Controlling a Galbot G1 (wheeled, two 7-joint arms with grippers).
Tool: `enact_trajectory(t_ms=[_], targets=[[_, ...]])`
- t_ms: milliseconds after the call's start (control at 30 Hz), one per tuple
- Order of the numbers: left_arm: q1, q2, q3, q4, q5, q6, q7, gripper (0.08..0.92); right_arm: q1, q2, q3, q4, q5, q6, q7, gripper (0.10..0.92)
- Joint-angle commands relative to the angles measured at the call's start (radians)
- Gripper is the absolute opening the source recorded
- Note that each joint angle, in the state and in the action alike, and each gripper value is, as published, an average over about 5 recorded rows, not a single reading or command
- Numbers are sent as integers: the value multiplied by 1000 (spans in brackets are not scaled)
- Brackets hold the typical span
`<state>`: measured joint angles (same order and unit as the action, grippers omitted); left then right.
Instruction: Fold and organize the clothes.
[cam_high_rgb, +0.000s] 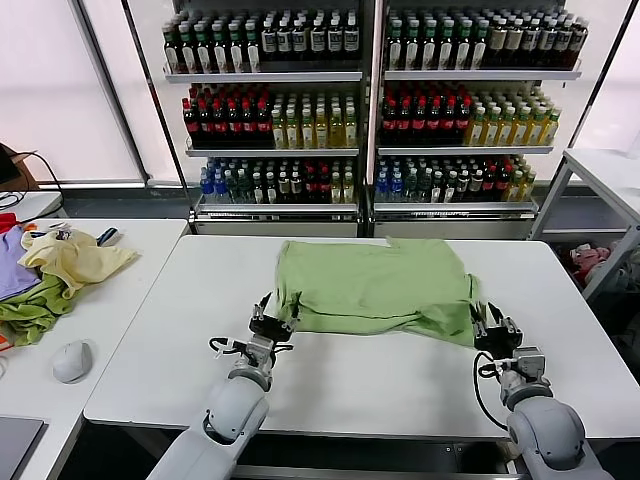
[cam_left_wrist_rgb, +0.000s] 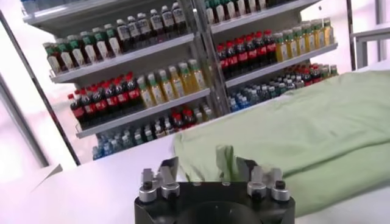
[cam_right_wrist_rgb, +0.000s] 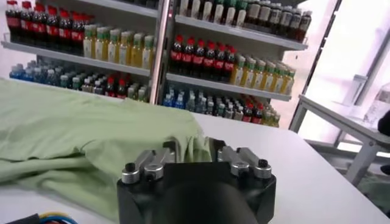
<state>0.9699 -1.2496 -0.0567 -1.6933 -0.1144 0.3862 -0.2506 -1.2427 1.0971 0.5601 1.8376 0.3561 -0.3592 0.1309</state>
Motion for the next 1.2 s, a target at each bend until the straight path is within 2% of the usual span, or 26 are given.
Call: enact_trajectory(t_ms=[33, 200, 400, 500, 767, 1200], targets=[[-45, -27, 0, 55, -79, 26, -30, 791, 5, 8, 11, -23, 71, -36, 33, 698], [-90, -49, 8, 108, -126, 53, -51, 821, 35, 14, 4, -48, 115, -94, 57, 809], [-97, -49, 21, 128, -137, 84, -51, 819, 48, 15, -17, -77, 120, -150, 55, 822], [-97, -46, 24, 131, -155, 109, -51, 776, 52, 16, -26, -82, 126, -162, 50, 803], [-84, -30, 27, 119, -216, 190, -35, 550, 59, 5, -43, -87, 151, -146, 41, 604], [-5, -14, 8, 48, -225, 195, 2, 178, 24, -16, -40, -59, 156, -71, 7, 233]])
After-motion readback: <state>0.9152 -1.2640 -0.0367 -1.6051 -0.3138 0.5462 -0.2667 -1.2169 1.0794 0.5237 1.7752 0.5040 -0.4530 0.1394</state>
